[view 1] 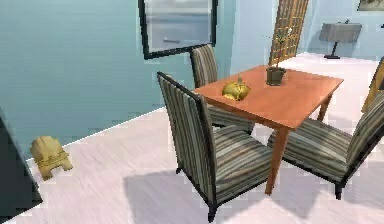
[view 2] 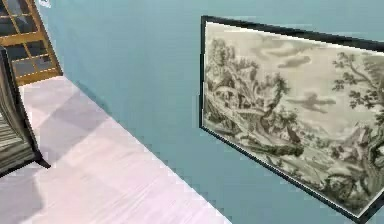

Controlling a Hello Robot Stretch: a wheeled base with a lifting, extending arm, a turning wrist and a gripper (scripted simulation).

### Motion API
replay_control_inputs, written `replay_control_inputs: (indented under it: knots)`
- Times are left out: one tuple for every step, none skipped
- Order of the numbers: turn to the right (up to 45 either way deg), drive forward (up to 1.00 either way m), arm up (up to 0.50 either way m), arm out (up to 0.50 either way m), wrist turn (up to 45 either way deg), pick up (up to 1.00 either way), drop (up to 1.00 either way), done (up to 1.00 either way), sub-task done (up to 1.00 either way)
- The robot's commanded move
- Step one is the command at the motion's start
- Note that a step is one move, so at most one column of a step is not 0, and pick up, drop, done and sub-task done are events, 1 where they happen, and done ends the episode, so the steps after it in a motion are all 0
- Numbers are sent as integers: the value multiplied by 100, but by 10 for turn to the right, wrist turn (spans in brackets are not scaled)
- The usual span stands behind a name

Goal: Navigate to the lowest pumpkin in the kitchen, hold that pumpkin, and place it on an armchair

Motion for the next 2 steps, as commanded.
replay_control_inputs:
  knots:
    - [330, 0, 0, 0, 0, 0, 0, 0, 0]
    - [0, 90, 0, 0, 0, 0, 0, 0, 0]
